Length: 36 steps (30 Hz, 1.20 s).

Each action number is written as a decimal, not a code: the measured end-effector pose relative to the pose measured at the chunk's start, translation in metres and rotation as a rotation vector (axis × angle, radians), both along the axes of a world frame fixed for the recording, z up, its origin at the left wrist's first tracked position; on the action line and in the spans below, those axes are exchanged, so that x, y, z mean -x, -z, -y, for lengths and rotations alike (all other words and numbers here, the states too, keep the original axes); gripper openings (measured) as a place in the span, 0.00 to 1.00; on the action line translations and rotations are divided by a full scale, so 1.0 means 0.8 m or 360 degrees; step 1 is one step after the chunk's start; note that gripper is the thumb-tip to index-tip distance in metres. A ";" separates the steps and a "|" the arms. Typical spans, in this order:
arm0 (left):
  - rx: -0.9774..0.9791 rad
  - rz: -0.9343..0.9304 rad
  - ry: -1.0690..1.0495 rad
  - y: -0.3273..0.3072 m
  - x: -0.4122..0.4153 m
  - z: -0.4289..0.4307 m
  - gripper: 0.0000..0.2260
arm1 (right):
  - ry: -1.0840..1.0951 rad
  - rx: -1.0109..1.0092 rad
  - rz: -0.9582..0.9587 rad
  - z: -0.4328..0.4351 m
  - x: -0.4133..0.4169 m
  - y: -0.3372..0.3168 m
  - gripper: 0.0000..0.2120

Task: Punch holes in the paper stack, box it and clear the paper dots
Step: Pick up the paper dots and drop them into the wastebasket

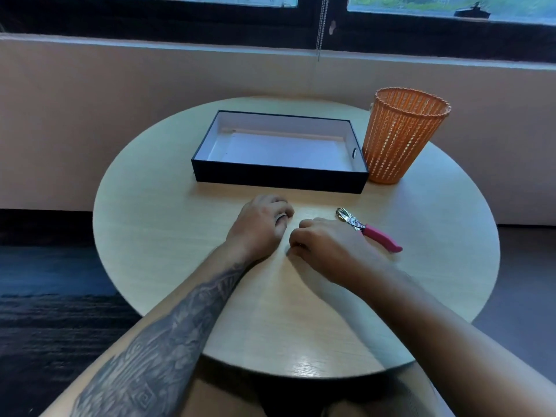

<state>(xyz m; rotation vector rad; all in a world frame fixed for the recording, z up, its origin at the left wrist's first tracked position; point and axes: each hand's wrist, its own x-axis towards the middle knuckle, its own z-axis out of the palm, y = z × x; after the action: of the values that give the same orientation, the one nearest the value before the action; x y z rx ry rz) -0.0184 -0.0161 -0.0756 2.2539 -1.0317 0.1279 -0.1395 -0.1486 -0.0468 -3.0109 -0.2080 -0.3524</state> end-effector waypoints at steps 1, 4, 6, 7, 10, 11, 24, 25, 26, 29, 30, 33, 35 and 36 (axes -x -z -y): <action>-0.0004 -0.0003 -0.0001 0.000 0.000 0.000 0.09 | -0.0007 0.0033 0.0041 -0.001 -0.001 0.002 0.07; 0.0004 -0.0006 0.0000 0.001 0.000 0.000 0.09 | -0.0034 0.0038 0.0150 0.000 -0.002 0.011 0.07; 0.0012 -0.0009 0.0001 0.001 0.000 0.000 0.09 | -0.0051 0.0054 0.0166 0.002 -0.002 0.015 0.06; 0.0011 -0.0004 0.0001 0.001 0.001 0.000 0.09 | -0.0063 0.0056 0.0174 0.002 -0.001 0.016 0.06; -0.0001 0.0007 0.0007 -0.001 0.001 -0.001 0.09 | -0.0079 0.0058 0.0170 0.004 0.003 0.019 0.06; -0.0004 0.0011 0.0010 -0.001 0.002 -0.001 0.09 | -0.0075 0.0036 0.0147 0.004 0.003 0.019 0.07; 0.0007 0.0017 0.0018 -0.003 0.003 -0.003 0.09 | 0.0325 -0.1074 -0.0193 0.017 0.012 0.003 0.07; 0.0013 0.0016 0.0017 -0.003 0.003 -0.003 0.09 | 0.0346 -0.1129 -0.0212 0.017 0.012 0.000 0.07; 0.0024 0.0011 0.0017 -0.002 0.002 -0.003 0.09 | 0.0354 -0.1182 -0.0230 0.017 0.012 -0.003 0.07; 0.0051 0.0016 0.0020 -0.001 0.002 -0.003 0.08 | 0.0344 -0.1325 -0.0245 0.020 0.015 -0.011 0.08; 0.0054 0.0015 0.0020 -0.001 0.001 -0.003 0.08 | 0.0345 -0.1366 -0.0244 0.022 0.016 -0.013 0.08; 0.0048 -0.0005 0.0029 0.000 0.000 -0.003 0.08 | 0.0329 -0.1394 -0.0235 0.029 0.021 -0.019 0.08; 0.0086 -0.0026 0.0019 0.000 0.000 -0.004 0.08 | 0.0304 -0.1409 -0.0212 0.034 0.024 -0.023 0.07; 0.0123 -0.0034 0.0009 -0.001 0.001 -0.003 0.09 | 0.0307 -0.1408 -0.0199 0.038 0.025 -0.026 0.07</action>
<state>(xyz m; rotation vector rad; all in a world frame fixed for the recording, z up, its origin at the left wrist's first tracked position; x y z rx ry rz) -0.0188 -0.0135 -0.0746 2.1782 -1.0049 0.1390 -0.1592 -0.1786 -0.0262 -2.1628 0.2052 -0.1920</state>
